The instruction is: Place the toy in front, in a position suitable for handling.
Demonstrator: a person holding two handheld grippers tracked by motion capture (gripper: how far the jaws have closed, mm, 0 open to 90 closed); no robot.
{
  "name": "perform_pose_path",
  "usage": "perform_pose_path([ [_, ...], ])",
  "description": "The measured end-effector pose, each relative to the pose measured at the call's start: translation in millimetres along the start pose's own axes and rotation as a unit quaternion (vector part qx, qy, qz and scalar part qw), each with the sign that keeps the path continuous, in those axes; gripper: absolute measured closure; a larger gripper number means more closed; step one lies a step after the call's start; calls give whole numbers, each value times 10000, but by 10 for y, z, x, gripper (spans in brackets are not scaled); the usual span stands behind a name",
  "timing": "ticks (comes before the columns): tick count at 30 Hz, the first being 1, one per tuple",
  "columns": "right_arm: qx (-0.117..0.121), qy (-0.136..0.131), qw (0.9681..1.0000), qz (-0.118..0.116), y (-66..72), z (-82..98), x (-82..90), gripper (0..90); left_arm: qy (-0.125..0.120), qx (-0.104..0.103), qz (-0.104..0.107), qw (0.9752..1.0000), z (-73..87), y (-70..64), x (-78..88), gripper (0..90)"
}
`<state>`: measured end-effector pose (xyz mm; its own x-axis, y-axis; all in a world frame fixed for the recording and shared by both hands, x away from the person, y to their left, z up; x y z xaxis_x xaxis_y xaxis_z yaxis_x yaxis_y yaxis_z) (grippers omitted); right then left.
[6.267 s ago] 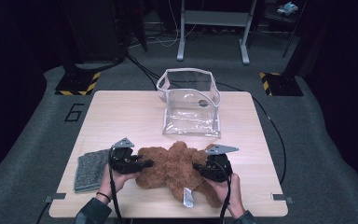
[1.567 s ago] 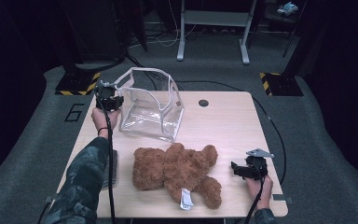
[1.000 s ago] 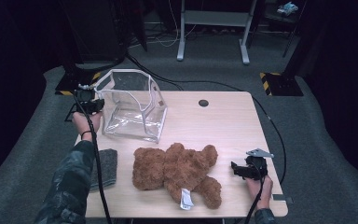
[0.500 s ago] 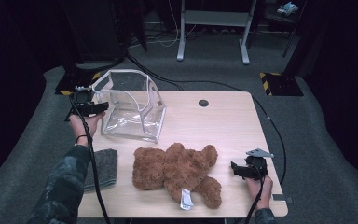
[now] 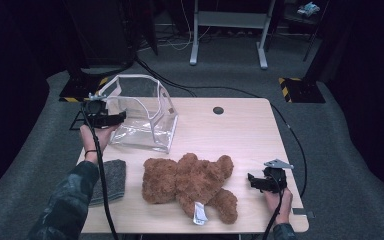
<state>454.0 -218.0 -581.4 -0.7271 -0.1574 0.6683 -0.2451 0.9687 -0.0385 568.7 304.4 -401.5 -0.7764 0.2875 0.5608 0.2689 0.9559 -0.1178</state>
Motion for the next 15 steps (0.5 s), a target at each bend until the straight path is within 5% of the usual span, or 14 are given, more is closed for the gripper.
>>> perform_pose_path([
  [10,60,-3,10000,20,-1,-2,-8,137,-167,363,-494,9980,-283,427,-72,281],
  [15,81,-11,10000,33,-2,-4,-12,137,-114,414,-490,9979,-358,547,-141,315],
])
Point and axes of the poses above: each handheld gripper's, and its own axes: x roughly backward along the jaws, z roughly out of its underside, y roughly to its left, the point moved 8 cm from there along -x, roughly forward along the jaws, and after that the axes turned 6 degrees about z, right-handed, at the moved point
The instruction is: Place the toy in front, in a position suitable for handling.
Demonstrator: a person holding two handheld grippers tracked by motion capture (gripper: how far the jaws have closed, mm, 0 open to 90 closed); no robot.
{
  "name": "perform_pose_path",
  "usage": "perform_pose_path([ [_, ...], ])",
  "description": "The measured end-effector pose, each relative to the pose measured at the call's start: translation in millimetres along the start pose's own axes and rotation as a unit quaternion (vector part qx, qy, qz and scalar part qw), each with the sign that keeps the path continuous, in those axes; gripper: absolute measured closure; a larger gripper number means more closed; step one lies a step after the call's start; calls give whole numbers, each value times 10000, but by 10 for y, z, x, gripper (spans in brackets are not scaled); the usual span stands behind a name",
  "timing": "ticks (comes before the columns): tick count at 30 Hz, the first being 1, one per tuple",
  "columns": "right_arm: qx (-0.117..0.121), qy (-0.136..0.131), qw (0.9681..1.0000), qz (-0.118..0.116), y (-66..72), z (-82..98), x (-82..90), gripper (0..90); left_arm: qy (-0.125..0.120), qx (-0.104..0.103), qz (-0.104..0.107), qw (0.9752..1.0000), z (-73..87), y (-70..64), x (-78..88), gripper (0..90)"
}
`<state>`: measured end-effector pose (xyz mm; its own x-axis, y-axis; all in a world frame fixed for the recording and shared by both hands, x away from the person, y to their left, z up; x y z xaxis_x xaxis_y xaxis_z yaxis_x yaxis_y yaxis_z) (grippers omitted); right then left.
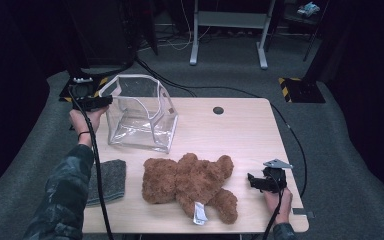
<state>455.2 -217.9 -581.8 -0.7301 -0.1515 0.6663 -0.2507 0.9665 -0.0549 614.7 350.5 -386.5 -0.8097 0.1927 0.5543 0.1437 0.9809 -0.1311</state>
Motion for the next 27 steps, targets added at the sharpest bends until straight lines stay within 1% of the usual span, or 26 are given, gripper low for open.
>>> perform_pose_path([
  [1,30,26,10000,7,-4,3,1,137,-12,-39,-1,10000,-9,5,-16,340],
  [2,27,23,10000,7,-4,2,1,137,1,-85,42,10000,-10,-3,-36,369],
  [3,14,-2,10000,28,-4,0,-1,137,49,-130,57,9999,-2,-7,-59,402],
  [4,23,0,10000,25,-6,0,-1,137,102,-150,80,9998,13,-12,-84,454],
  [5,17,3,10000,26,-4,1,0,137,130,-148,124,9997,29,-16,-109,519],
  [6,-4,7,10000,19,1,1,1,137,163,-101,159,9997,44,-23,-122,559],
  [7,16,-1,10000,15,-2,-1,-1,137,146,-89,118,9998,48,-20,-129,628],
  [8,-4,7,10000,18,1,1,1,137,122,-86,130,9998,49,-17,-134,662],
  [9,25,-1,10000,26,-5,0,-1,137,108,-87,137,9998,49,-11,-133,696],
  [10,14,1,10000,16,-2,0,0,137,108,-95,80,9999,52,1,-122,782],
  [11,24,1,10000,26,-5,0,-1,137,83,-81,35,9999,51,20,-111,840],
  [12,16,-2,10000,20,-2,0,-1,137,18,-42,38,10000,46,39,-96,899],
  [14,25,3,10000,37,-5,1,-1,137,67,-93,-42,9999,65,80,-81,900],
  [15,29,2,10000,38,-5,1,-1,137,70,-64,-29,10000,75,96,-81,900],
  [17,27,3,10000,38,-5,1,-1,137,-17,-40,-47,10000,72,128,-70,896],
  [18,27,2,10000,37,-5,1,-1,137,-48,34,-19,10000,70,129,-63,852],
  [19,17,2,10000,26,-2,0,-1,137,-49,93,-51,9999,69,131,-58,776],
  [20,25,3,10000,37,-5,1,-1,137,-86,118,6,9999,64,123,-44,732],
  [21,18,1,10000,26,-2,0,0,137,-144,201,88,9997,57,110,-24,697],
  [22,23,2,10000,37,-5,0,-1,137,-145,207,122,9996,53,100,-12,621],
  [23,26,3,10000,40,-6,1,-1,137,-123,175,180,9996,54,79,4,591],
  [25,16,2,10000,27,-2,0,-1,137,-160,98,239,9995,46,47,27,545],
  [27,27,3,10000,40,-6,1,-1,137,13,7,279,9996,75,16,3,507],
])
Point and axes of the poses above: each handheld gripper's, and its own axes: x roughly backward along the jaws, z roughly out of its underside, y roughly to its left, the point moved 8 cm from there along -x, roughly forward along the jaws, and after that the axes turned 6 degrees about z, right-handed, at the moved point
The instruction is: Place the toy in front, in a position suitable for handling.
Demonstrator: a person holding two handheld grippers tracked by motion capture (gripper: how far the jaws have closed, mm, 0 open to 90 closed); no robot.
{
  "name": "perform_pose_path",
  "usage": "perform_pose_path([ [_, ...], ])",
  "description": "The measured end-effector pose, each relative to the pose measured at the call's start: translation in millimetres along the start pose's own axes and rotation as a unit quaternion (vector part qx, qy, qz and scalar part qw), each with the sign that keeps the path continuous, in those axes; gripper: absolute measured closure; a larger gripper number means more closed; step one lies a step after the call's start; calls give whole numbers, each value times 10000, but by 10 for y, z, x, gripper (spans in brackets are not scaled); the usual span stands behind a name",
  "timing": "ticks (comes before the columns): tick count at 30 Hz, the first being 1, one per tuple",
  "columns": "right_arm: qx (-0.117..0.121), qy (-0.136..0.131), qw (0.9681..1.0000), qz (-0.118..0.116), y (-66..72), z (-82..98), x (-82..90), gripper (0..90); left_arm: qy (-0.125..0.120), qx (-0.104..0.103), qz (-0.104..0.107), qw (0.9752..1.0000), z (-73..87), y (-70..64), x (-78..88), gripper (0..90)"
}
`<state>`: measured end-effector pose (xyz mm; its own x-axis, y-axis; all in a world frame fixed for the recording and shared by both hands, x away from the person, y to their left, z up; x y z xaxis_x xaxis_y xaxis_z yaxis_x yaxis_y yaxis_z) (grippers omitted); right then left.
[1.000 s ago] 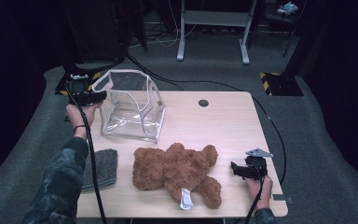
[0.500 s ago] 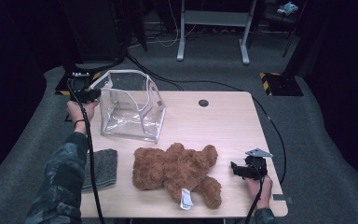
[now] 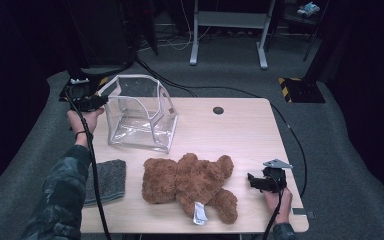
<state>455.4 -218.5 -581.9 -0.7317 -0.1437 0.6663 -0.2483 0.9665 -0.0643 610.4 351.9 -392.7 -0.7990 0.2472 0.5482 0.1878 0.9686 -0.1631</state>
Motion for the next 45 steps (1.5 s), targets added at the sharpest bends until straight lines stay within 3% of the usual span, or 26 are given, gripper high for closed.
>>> perform_pose_path([
  [3,-1,1,10000,1,0,0,0,137,281,39,30,9996,82,-12,-104,469],
  [5,-2,5,10000,2,0,1,1,137,408,15,21,9992,145,-16,-179,502],
  [9,-4,1,10000,3,0,0,0,137,396,13,-28,9992,227,9,-250,788],
  [11,-1,3,10000,1,0,0,0,137,320,6,7,9995,243,3,-254,841],
  [15,0,1,10000,2,-1,0,0,137,311,-95,-157,9993,244,12,-221,851],
  [18,-4,1,10000,2,0,1,1,137,224,-16,-234,9995,262,82,-175,852],
  [19,-5,1,10000,2,0,1,1,137,198,96,-244,9995,270,102,-158,852],
  [20,-4,3,10000,2,0,1,1,137,239,47,-260,9994,277,137,-133,851],
  [26,-3,6,10000,0,0,1,2,137,131,197,-440,9988,333,299,-14,851],
  [33,-1,3,10000,-6,1,0,1,137,209,189,-495,9984,378,365,92,846],
  [35,-1,4,10000,-6,1,1,1,137,165,216,-544,9981,377,359,127,804],
  [38,-1,4,10000,-7,1,1,2,137,202,198,-432,9987,374,278,208,586],
  [40,0,4,10000,-7,1,1,1,137,161,121,-353,9992,367,189,289,495],
  [42,-2,4,10000,-6,1,1,2,137,175,-114,-281,9994,380,96,337,447],
  [45,-10,2,10000,-19,5,0,3,137,218,-270,-66,9994,459,-82,377,397],
])
Point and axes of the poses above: each handheld gripper's, and its own axes: x roughly backward along the jaws, z roughly out of its underside, y roughly to its left, the point moved 8 cm from there along -x, roughly forward along the jaws, and after that the axes turned 6 degrees about z, right-handed, at the moved point
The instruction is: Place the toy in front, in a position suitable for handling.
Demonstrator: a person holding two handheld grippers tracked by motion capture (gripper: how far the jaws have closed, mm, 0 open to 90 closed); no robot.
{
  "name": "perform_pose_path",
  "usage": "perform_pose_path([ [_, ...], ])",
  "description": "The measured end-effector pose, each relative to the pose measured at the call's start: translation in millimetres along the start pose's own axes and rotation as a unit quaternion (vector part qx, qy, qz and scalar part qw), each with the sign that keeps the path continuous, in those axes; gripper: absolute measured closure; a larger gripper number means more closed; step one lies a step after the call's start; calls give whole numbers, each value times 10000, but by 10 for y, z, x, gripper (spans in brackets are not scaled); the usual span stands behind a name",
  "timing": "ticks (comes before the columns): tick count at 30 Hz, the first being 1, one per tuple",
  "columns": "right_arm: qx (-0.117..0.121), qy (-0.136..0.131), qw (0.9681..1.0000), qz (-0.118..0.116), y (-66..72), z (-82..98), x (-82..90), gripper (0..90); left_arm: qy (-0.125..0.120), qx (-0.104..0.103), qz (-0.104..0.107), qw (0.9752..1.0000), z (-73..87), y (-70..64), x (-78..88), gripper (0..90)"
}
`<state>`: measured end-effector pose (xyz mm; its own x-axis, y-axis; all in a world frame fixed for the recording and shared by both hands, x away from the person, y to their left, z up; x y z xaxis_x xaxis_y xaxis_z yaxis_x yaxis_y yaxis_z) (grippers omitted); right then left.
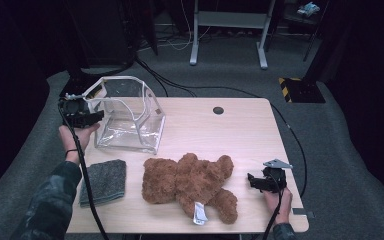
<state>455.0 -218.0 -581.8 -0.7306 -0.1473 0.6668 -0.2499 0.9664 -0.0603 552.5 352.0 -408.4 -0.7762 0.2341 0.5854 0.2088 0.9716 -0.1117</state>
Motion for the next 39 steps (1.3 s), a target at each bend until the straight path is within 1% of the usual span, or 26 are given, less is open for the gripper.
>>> perform_pose_path([
  [2,5,2,10000,10,-2,1,0,137,52,-25,186,9998,67,-118,-3,375],
  [4,-3,-1,10000,0,1,0,1,137,118,-141,294,9994,131,-228,-29,358],
  [7,-19,4,10000,3,3,1,2,137,191,-214,481,9984,218,-397,-69,340],
  [8,-26,8,10000,6,3,2,3,137,252,-251,554,9978,249,-454,-80,332],
  [10,-18,8,10000,17,0,3,2,137,295,-300,672,9968,297,-566,-106,317],
  [12,-17,6,10000,19,0,3,2,137,384,-369,807,9953,344,-679,-125,306],
  [14,-25,6,10000,8,3,2,3,137,391,-395,946,9940,372,-795,-144,300],
  [17,-17,7,10000,19,0,3,2,137,390,-509,1037,9925,382,-940,-181,301],
  [19,-17,8,10000,19,0,3,2,137,346,-561,1035,9924,359,-999,-224,318],
  [21,-18,8,10000,22,-1,3,2,137,339,-545,1059,9923,340,-1048,-283,370],
  [22,-17,7,10000,22,-1,3,2,137,353,-547,1038,9925,335,-1070,-323,390],
  [24,-12,4,10000,19,-1,2,1,137,392,-554,991,9928,333,-1100,-400,492],
  [25,-23,5,10000,9,2,2,2,137,401,-532,994,9928,332,-1114,-435,520],
  [26,-17,8,10000,22,-1,3,2,137,416,-560,951,9930,328,-1112,-465,597],
  [30,-17,7,10000,22,-1,2,2,137,287,-578,851,9943,273,-1096,-534,698],
  [31,-16,9,10000,22,-1,3,2,137,273,-521,819,9949,261,-1089,-546,717],
  [32,-16,8,10000,21,-1,3,2,137,276,-572,781,9949,250,-1069,-557,733],
  [34,-16,10,10000,19,-1,2,1,137,231,-470,753,9958,224,-1054,-589,744],
  [36,-19,10,10000,20,-1,2,1,137,212,-606,623,9960,203,-1034,-617,744],
  [37,-17,8,10000,20,-1,2,1,137,230,-562,609,9963,203,-1038,-636,746],
  [38,-17,11,10000,19,-1,2,1,137,246,-589,587,9962,197,-1032,-659,746],
  [39,-16,10,10000,19,-1,2,1,137,224,-520,566,9968,185,-1026,-675,746],
])
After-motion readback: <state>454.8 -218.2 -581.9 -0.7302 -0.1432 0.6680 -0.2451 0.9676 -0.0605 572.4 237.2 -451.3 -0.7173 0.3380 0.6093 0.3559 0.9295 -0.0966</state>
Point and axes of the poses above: each handheld gripper's, and its own axes: x roughly backward along the jaws, z roughly out of its underside, y roughly to its left, the point moved 8 cm from there along -x, roughly forward along the jaws, and after that the axes turned 6 degrees about z, right-handed, at the moved point
